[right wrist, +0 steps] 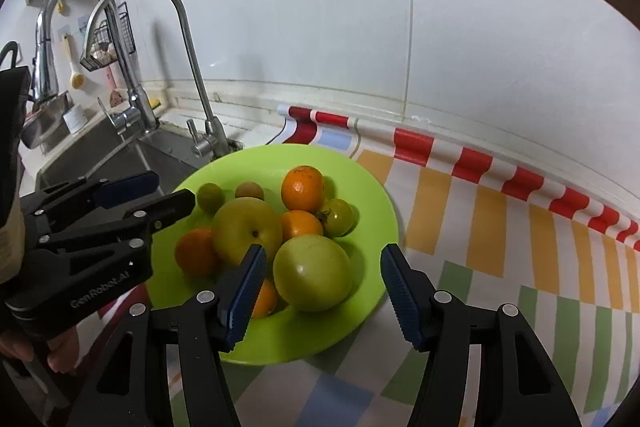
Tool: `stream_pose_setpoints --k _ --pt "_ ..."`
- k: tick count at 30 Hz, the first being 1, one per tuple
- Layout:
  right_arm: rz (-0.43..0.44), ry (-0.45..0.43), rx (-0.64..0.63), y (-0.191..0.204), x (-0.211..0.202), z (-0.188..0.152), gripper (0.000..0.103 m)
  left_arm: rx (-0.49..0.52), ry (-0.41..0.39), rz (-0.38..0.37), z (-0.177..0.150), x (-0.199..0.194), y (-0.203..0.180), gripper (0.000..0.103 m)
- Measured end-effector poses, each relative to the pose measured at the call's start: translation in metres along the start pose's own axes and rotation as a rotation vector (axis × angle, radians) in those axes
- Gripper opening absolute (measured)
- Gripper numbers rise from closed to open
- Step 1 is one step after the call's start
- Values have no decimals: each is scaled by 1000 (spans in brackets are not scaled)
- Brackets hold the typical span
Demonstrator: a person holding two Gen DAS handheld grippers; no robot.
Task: Organize fruits
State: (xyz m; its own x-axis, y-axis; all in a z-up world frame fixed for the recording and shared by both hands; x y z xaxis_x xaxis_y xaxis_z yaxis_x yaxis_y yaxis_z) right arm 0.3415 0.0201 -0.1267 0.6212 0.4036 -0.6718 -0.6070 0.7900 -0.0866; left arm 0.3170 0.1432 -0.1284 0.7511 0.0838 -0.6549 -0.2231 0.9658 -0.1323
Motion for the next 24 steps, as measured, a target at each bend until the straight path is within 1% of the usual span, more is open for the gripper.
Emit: stream_pose_setpoints --k 2,3,4,6,7,9,11,12,16,18,22,24 --pt "1 -5 8 -1 -8 0 60 1 -17 1 1 -13 -1 49" --pt "-1 -7 9 -1 -12 0 61 3 -24 2 1 -18 -2 52" --pt "-5 -11 10 -1 -17 -1 65 6 -32 4 1 -25 -3 54" --pt "-18 -27 13 -2 -28 -2 68 9 -50 2 0 -39 -6 56" --pt "-24 -35 11 -3 -34 -3 68 9 -54 -2 0 -44 -7 57" --pt "-41 -48 6 -4 -47 -5 68 13 -63 -7 -2 -56 -12 62" --pt "-53 -58 12 -6 -61 -8 73 18 -78 -10 -5 -70 -17 64" --pt "-60 -64 15 -7 -67 -10 76 17 -79 -12 -8 -76 -20 66" --pt "-108 -86 26 -14 -98 -20 79 9 -73 -41 -19 -96 -32 72" --pt "-134 -95 42 -19 -114 -26 79 14 -65 -57 -26 -103 -39 74" --pt "-183 -109 78 -28 -144 -42 79 26 -55 -83 -42 -120 -53 75" --pt "-201 -117 96 -32 -159 -51 79 33 -59 -93 -48 -130 -60 79"
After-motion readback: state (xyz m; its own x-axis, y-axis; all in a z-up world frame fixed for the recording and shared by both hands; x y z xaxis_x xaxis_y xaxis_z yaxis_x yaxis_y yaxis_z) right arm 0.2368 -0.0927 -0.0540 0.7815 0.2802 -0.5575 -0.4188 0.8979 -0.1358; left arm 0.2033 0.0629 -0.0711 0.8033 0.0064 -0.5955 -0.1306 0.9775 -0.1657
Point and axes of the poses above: each gripper's, at about its wrist camera, not at the fingertips, and x roughly the way its jaws point, y to its left, z to its top, the point moved 10 cm from there along x, roughly the way its jaws point, and after that the axes turned 11 degrees about -x, right-handed, at the moved point
